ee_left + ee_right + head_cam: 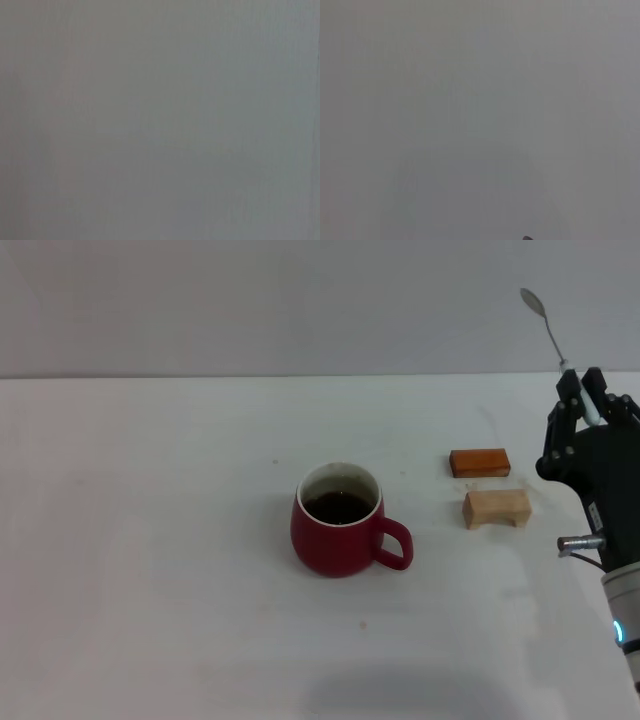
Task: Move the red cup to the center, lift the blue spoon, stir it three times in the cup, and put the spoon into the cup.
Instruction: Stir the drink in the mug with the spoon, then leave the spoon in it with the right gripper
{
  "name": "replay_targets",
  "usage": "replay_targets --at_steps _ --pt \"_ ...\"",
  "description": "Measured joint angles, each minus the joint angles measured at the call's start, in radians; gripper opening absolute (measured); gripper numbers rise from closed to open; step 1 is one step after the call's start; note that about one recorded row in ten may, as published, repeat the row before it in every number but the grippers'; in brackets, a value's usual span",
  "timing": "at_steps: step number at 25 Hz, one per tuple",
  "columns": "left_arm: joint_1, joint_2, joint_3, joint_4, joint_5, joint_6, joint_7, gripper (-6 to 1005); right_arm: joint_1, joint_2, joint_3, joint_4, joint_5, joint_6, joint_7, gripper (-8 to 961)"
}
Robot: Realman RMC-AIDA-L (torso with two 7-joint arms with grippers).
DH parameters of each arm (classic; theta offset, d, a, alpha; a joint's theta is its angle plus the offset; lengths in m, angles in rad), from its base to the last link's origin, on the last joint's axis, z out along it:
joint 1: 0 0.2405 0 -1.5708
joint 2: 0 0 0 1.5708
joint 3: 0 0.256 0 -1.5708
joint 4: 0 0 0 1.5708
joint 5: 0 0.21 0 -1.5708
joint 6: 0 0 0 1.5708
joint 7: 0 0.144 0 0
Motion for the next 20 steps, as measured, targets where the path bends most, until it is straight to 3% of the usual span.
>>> replay_targets --at_steps 9,20 --pt "0.000 -0.001 0.000 0.000 0.000 -0.001 0.000 859 -0.010 -0.035 -0.003 0.098 -0.032 0.004 0.000 140" --pt "0.000 -0.002 0.000 0.000 0.000 -0.005 0.000 859 -0.026 -0.047 0.025 0.199 -0.169 -0.002 0.011 140"
